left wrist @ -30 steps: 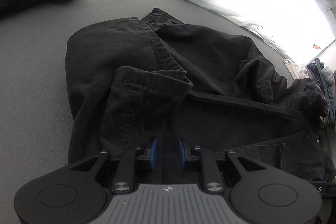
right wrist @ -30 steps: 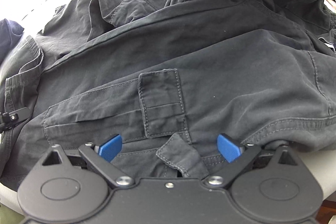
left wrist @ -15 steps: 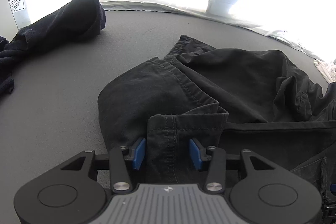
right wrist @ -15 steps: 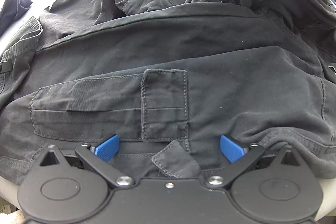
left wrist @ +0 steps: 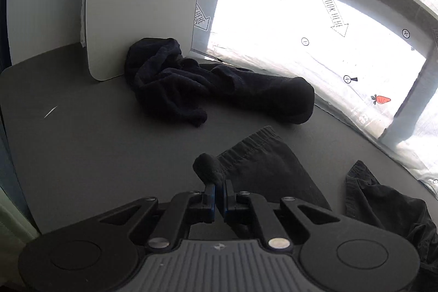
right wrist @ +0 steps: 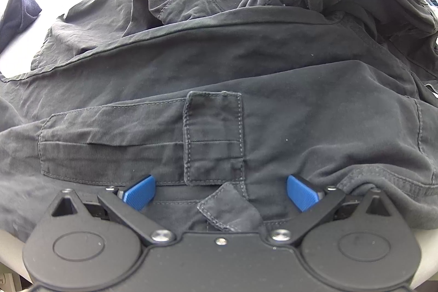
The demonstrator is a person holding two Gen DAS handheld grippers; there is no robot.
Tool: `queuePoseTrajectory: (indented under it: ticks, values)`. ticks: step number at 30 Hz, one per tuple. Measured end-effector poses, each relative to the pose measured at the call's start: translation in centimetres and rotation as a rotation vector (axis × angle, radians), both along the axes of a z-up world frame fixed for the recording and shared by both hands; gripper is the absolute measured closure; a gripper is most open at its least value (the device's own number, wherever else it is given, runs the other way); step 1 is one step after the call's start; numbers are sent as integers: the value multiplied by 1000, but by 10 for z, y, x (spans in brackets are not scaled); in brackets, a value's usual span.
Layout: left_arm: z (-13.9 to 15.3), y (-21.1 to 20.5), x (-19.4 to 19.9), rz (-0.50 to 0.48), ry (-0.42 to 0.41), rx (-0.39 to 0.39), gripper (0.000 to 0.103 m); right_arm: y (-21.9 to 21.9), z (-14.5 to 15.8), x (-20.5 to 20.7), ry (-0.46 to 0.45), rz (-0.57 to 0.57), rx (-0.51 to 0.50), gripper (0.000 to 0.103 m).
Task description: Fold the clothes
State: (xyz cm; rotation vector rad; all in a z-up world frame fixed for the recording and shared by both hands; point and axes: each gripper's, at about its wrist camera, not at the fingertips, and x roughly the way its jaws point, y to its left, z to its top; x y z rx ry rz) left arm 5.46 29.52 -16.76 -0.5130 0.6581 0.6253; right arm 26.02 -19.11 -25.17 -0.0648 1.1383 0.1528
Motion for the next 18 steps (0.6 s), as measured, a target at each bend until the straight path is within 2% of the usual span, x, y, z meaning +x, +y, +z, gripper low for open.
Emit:
queuePoseTrajectory:
  ticks: [3, 5, 6, 8, 9, 11, 12, 14, 15, 16, 18]
  values:
    - [-45, 2, -19, 73, 135, -80, 96, 1, 0, -1, -2, 6, -11, 0]
    - [-68, 0, -25, 109, 198, -124, 95, 0, 1, 0, 4, 12, -6, 0]
    - [-75, -2, -29, 138, 203, -138, 92, 0, 2, 0, 9, 20, -2, 0]
    - [-70, -4, -27, 184, 211, -137, 88, -2, 4, 0, 19, 36, 7, 0]
    - [-65, -3, -23, 195, 221, -120, 82, -7, 10, -3, -10, 37, 35, 1]
    - [-51, -5, -16, 175, 209, -55, 80, -20, 27, -12, -95, 24, 92, 1]
    - [-43, -7, -11, 153, 198, -24, 77, -30, 39, -16, -152, -3, 113, 1]
    - [-31, -14, 0, 101, 174, 31, 65, -55, 61, -24, -250, -96, 148, 1]
    - [-27, -20, 5, 71, 166, 48, 56, -74, 73, -28, -303, -176, 175, 1]
    - [-25, -27, 11, 40, 161, 58, 52, -94, 81, -32, -343, -259, 194, 1]
    - [-27, -44, 24, -28, 155, 45, 52, -133, 86, -39, -379, -424, 203, 1]
